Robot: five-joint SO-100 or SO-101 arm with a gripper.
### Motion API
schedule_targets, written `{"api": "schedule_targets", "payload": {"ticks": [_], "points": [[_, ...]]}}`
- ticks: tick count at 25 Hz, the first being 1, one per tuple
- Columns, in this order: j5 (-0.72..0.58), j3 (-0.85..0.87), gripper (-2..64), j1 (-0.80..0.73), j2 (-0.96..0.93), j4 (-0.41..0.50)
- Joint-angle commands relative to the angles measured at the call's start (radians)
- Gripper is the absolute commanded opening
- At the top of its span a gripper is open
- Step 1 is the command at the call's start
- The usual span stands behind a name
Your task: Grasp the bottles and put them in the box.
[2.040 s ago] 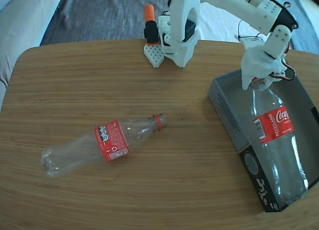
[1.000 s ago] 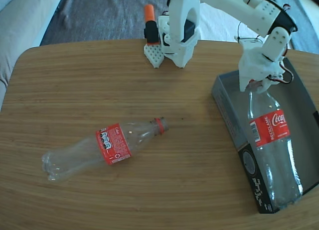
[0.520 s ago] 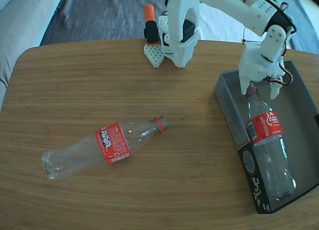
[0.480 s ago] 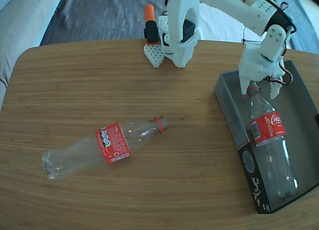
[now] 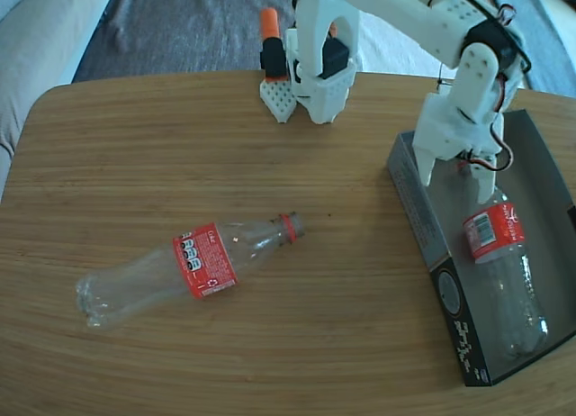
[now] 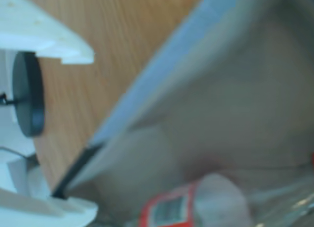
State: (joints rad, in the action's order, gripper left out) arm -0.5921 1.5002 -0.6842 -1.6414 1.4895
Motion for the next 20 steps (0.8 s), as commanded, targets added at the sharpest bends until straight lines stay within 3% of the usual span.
{"api": "schedule_targets", "payload": {"ticks": [1, 6, 11, 20], "points": [[0.002, -0.089, 34.7, 0.094, -0.061, 0.081], [0.003, -0.123, 34.7, 0.261, -0.083, 0.222], [0.003, 0.002, 34.7, 0.416, -0.218, 0.224], [0.005, 0.319, 34.7, 0.508, -0.476, 0.195]]}}
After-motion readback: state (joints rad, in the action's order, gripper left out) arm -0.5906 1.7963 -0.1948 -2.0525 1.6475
